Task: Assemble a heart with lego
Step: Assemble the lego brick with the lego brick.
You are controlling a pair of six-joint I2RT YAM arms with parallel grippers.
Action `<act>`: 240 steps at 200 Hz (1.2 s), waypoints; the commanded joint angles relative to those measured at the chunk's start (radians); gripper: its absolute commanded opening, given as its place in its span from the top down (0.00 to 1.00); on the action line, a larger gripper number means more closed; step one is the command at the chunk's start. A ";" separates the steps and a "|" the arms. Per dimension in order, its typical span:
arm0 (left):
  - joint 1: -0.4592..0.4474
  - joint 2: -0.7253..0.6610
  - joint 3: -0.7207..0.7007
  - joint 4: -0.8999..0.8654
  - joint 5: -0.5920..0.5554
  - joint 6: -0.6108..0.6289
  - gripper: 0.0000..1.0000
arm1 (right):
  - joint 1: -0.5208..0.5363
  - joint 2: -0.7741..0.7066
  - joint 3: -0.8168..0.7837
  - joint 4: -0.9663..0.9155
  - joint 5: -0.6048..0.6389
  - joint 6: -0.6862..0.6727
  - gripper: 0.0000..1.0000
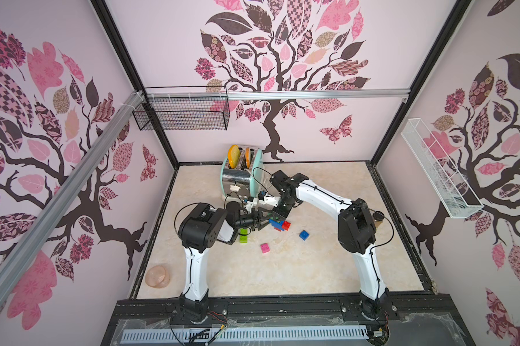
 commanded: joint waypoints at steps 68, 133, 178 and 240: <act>-0.010 0.000 -0.002 0.021 0.021 0.010 0.60 | 0.022 0.000 -0.030 -0.040 0.019 -0.019 0.74; -0.010 0.009 0.002 0.018 0.024 0.015 0.59 | 0.015 -0.041 -0.133 0.038 -0.014 -0.002 0.74; -0.010 0.014 0.004 0.015 0.026 0.019 0.62 | 0.014 -0.068 -0.184 0.069 -0.044 -0.037 0.74; -0.009 0.021 0.008 0.017 0.031 0.017 0.80 | 0.013 -0.085 -0.246 0.131 -0.059 -0.031 0.75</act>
